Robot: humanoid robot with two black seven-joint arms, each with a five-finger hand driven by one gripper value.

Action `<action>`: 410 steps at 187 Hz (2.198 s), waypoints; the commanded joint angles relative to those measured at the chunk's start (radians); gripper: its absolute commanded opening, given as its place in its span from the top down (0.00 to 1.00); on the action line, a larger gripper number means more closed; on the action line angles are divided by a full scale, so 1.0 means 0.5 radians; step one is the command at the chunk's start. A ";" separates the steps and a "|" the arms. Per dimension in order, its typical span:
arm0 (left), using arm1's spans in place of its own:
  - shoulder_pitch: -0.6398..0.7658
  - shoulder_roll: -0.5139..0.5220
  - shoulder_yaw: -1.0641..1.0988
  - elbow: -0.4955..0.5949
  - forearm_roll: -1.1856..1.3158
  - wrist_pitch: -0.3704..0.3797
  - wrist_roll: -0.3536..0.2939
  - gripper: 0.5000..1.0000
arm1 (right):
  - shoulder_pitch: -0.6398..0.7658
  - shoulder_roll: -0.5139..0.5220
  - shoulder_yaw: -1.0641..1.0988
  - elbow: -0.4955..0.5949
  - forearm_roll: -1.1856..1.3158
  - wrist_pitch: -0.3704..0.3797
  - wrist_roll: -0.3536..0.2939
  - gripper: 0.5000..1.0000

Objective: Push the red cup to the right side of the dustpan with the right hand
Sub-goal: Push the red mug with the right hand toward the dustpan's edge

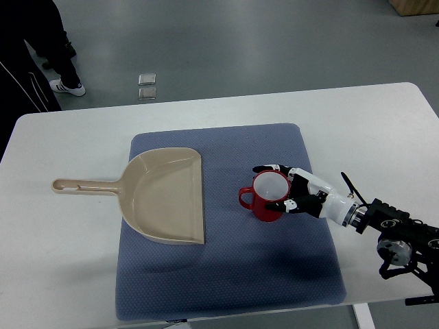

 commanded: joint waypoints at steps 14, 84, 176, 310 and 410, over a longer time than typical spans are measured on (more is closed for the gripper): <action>0.001 0.000 0.000 0.001 0.000 0.000 0.000 0.00 | 0.000 0.028 -0.003 0.003 0.000 -0.002 0.000 0.14; 0.001 0.000 0.000 0.001 0.000 0.000 0.000 0.00 | -0.024 0.089 -0.006 0.052 -0.009 -0.070 0.000 0.13; -0.002 0.000 0.000 -0.002 0.000 0.000 0.000 0.00 | -0.028 0.172 -0.031 0.135 -0.031 -0.168 0.000 0.13; -0.002 0.000 0.000 0.001 0.000 0.000 0.000 0.00 | -0.058 0.252 -0.040 0.190 -0.083 -0.223 0.000 0.13; 0.001 0.000 0.000 -0.002 0.000 0.000 0.000 0.00 | -0.046 0.258 -0.083 0.215 -0.086 -0.263 0.000 0.13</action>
